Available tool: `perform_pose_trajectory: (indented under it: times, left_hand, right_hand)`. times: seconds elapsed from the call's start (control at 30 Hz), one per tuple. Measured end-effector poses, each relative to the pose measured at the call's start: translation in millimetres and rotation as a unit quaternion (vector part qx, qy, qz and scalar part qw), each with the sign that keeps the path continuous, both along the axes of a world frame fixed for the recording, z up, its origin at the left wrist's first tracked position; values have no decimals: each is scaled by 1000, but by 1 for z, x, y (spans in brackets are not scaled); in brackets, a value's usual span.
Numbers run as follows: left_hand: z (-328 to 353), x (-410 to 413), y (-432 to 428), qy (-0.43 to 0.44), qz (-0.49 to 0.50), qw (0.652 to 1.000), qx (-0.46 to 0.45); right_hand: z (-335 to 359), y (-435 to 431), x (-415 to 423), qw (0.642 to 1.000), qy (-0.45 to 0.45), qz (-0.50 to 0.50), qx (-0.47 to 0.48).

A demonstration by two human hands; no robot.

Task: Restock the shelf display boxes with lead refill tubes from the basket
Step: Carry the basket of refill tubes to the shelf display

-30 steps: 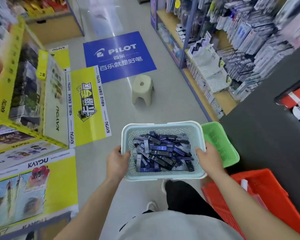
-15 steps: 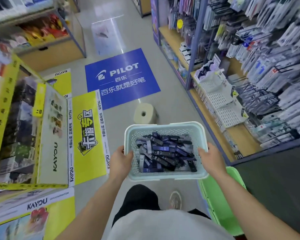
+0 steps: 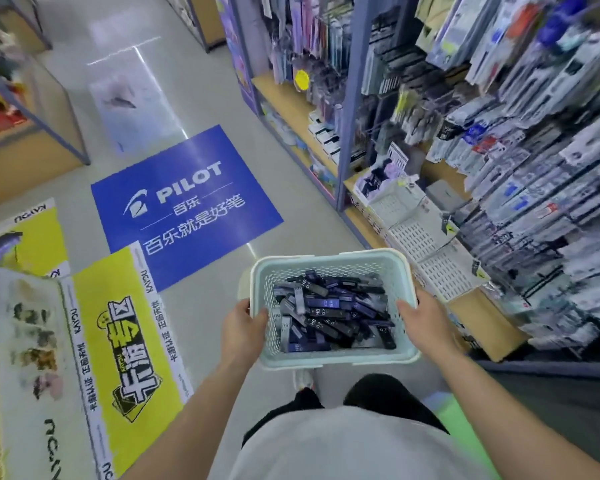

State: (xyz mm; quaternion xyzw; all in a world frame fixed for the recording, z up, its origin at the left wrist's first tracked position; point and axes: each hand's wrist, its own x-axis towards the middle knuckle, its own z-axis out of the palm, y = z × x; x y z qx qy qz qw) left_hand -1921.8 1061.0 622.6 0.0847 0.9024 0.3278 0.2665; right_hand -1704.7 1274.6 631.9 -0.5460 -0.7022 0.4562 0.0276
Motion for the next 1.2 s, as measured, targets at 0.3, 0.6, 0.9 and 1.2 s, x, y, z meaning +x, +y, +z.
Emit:
perform_pose_trajectory:
  times: [0.3, 0.6, 0.9, 1.2]
  left_hand:
    - [-4, -125, 184, -1, -128, 992, -22]
    - [6, -191, 349, 13, -219, 975, -44]
    - [-7, -256, 460, 13, -364, 929, -65]
    - [-42, -322, 541, 27, -567, 820, -72]
  right_hand:
    - [-22, 124, -78, 990, 11, -138, -9]
    - [-28, 229, -120, 975, 4, -223, -19]
    - [-48, 257, -167, 936, -47, -347, -48]
    - [-62, 217, -259, 822, -34, -568, -29]
